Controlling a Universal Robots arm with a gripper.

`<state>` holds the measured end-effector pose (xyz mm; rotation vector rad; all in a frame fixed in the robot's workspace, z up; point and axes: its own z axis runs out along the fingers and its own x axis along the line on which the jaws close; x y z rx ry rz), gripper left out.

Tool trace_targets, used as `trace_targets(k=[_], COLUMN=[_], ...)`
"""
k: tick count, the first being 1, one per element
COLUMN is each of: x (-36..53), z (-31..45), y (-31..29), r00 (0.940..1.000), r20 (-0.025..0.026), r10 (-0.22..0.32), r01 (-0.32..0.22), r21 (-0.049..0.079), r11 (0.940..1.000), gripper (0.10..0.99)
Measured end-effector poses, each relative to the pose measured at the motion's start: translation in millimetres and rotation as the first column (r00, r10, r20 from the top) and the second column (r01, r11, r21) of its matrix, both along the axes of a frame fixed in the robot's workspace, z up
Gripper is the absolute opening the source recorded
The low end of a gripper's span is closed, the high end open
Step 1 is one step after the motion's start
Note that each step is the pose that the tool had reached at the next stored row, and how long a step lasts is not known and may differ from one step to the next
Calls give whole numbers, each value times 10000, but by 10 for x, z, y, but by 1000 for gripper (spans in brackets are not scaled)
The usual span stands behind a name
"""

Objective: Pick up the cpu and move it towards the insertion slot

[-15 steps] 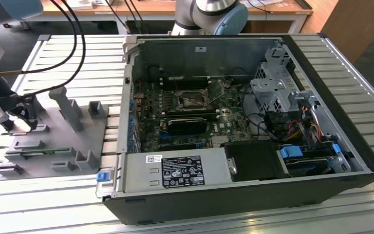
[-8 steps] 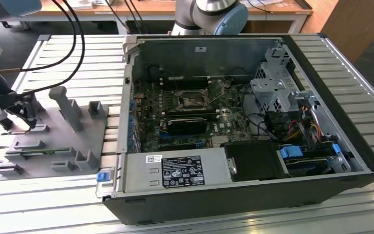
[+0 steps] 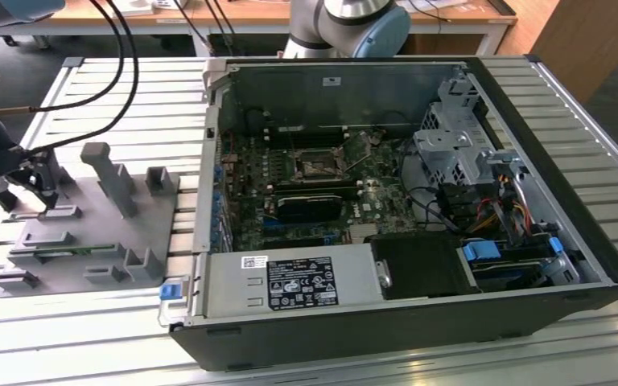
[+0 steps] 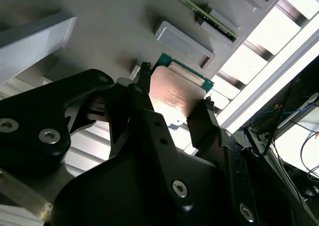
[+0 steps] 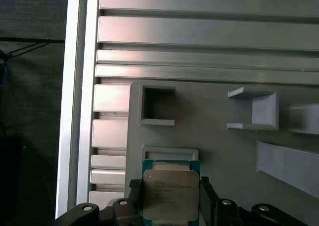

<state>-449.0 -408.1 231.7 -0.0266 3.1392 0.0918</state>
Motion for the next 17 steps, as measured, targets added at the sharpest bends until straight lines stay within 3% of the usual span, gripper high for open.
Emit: trace_targets(k=[17], x=[0], z=[177], y=[5], r00=[10000], r20=[0], r10=[1], r01=[-1], r21=[0], r11=[10000], gripper=[541])
